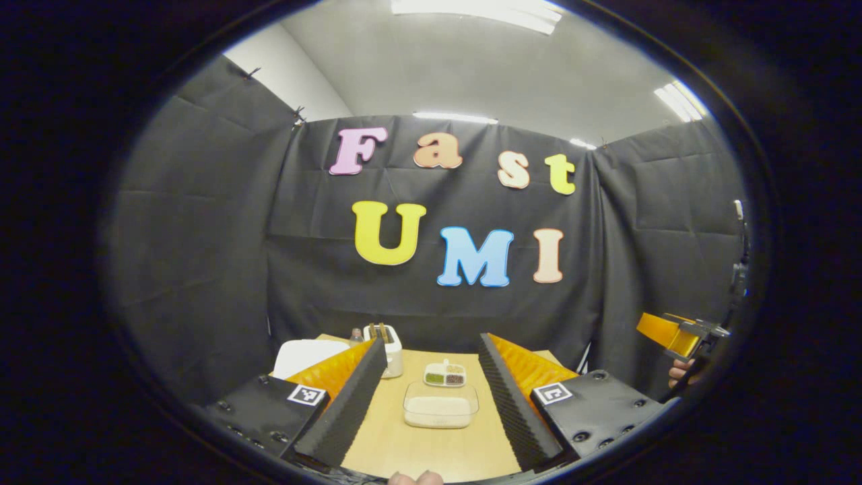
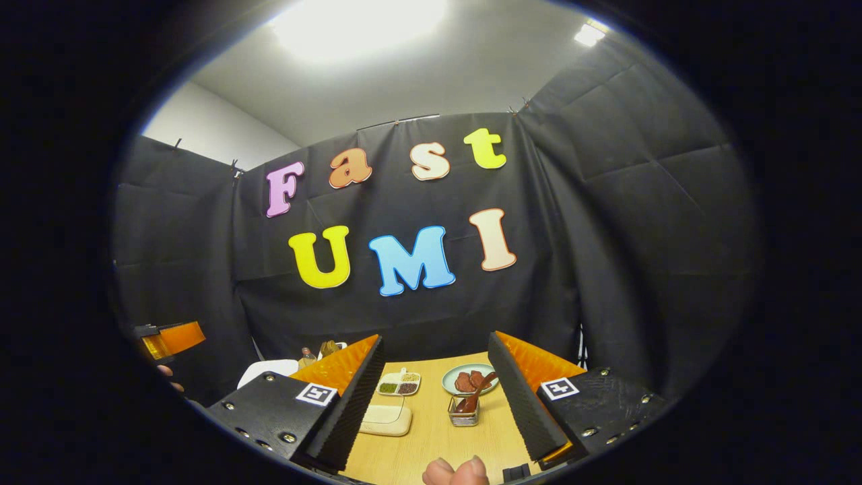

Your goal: Close the left gripper, press the button to open the rice cooker; take a wooden spoon from the chopstick holder with the right hand, scoop a spoonful of rice and pour it into the rice cooker, then put the wooden spoon back into the chopstick holder.

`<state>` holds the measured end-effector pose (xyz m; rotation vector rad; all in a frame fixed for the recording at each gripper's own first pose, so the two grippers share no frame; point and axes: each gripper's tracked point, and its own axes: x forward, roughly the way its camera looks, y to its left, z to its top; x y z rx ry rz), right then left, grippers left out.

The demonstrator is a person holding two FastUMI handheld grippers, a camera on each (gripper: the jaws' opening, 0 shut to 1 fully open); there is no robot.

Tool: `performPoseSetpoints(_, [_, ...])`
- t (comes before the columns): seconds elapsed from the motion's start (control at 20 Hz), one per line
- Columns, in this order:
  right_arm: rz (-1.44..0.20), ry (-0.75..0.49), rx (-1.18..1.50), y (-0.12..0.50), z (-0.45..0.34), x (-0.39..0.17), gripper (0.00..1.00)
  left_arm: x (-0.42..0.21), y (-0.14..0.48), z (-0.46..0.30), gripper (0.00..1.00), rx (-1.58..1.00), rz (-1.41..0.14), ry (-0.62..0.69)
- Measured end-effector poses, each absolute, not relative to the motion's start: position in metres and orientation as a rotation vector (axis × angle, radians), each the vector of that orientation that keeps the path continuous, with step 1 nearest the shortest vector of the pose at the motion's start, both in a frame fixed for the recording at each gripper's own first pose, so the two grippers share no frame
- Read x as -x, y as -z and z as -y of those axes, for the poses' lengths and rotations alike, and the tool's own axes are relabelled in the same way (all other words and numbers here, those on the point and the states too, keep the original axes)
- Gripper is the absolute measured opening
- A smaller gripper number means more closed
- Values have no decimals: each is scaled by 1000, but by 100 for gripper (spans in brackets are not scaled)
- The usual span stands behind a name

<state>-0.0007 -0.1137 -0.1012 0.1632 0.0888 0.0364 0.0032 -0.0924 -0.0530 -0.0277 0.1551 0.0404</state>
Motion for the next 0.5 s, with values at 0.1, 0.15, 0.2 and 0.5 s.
performPoseSetpoints(0.1, [-87,-42,-133,94,96,2,94,-4,55,75,95,52,-161,-52])
performPoseSetpoints(0.15, [-89,-40,-123,92,88,3,94,-4,54,69,94,61,-158,-50])
performPoseSetpoints(0.2, [-86,-46,-118,90,79,5,94,-4,54,60,94,59,-153,-51])
performPoseSetpoints(0.5, [-76,-52,-94,84,47,-2,94,-9,51,35,94,77,-125,-31])
